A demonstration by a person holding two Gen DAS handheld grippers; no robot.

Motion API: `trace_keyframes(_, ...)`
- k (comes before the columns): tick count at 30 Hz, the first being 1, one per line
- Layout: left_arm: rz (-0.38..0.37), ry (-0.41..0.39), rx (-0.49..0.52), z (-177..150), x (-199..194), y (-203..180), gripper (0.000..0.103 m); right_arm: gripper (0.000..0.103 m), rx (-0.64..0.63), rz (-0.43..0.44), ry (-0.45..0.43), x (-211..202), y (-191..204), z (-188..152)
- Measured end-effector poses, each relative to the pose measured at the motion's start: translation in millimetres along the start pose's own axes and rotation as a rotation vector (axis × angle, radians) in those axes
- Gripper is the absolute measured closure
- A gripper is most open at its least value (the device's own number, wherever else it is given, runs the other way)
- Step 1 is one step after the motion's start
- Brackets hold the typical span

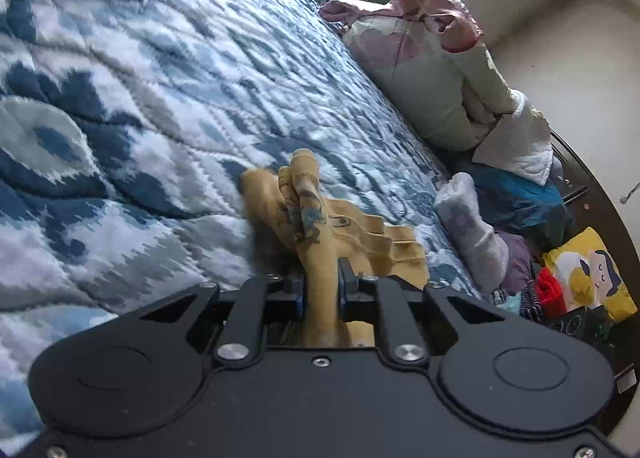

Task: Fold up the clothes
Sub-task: 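Lift the folded yellow garment with both grippers and carry it toward the white clothes stack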

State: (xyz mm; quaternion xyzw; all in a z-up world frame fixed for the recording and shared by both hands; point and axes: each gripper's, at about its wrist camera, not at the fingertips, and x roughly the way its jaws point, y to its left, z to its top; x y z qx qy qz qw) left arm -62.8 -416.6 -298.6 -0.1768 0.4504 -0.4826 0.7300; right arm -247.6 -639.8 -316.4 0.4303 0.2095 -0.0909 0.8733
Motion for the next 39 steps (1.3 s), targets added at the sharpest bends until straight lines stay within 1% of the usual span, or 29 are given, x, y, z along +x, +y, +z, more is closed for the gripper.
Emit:
trace_keyframes(2,-0.01,-0.008,-0.003,1.1,-1.6,-8.8,0.091,0.087,-0.018,0.022,-0.015,-9.9,5.9,-0.7)
trace_keyframes(5,-0.052,-0.006,0.004,3.2,6.2,-25.4,0.091,0.088,-0.045,0.047,-0.061,-34.4,8.9,5.1)
trace_keyframes(8,-0.106,0.013,0.05,8.5,26.7,-51.9,0.091,0.088,-0.07,0.048,-0.136,-62.6,2.7,17.8)
trace_keyframes(11,-0.158,0.045,0.093,21.2,60.0,-80.7,0.091,0.088,-0.052,0.031,-0.212,-84.7,-12.4,36.1)
trace_keyframes(16,-0.258,0.105,0.159,53.1,125.9,-132.3,0.091,0.088,-0.017,-0.037,-0.372,-110.7,-41.5,83.5)
trace_keyframes(20,-0.348,0.149,0.22,85.3,179.7,-182.1,0.091,0.088,0.017,-0.068,-0.507,-132.9,-64.2,129.0)
trace_keyframes(23,-0.402,0.192,0.269,104.4,218.9,-219.8,0.091,0.088,0.016,-0.127,-0.59,-148.7,-77.6,158.0)
trace_keyframes(26,-0.465,0.23,0.279,116.0,259.0,-247.4,0.091,0.088,0.037,-0.189,-0.657,-160.5,-92.9,188.8)
trace_keyframes(29,-0.52,0.274,0.259,126.1,296.9,-266.9,0.091,0.087,0.055,-0.241,-0.72,-165.8,-107.2,215.7)
trace_keyframes(33,-0.552,0.348,0.262,131.8,345.5,-279.1,0.091,0.087,0.09,-0.303,-0.78,-163.1,-125.0,233.3)
trace_keyframes(36,-0.56,0.4,0.274,131.3,378.0,-280.5,0.091,0.087,0.11,-0.365,-0.785,-158.5,-134.3,232.4)
trace_keyframes(39,-0.547,0.439,0.292,125.8,402.2,-282.1,0.091,0.087,0.13,-0.427,-0.789,-154.0,-143.6,231.5)
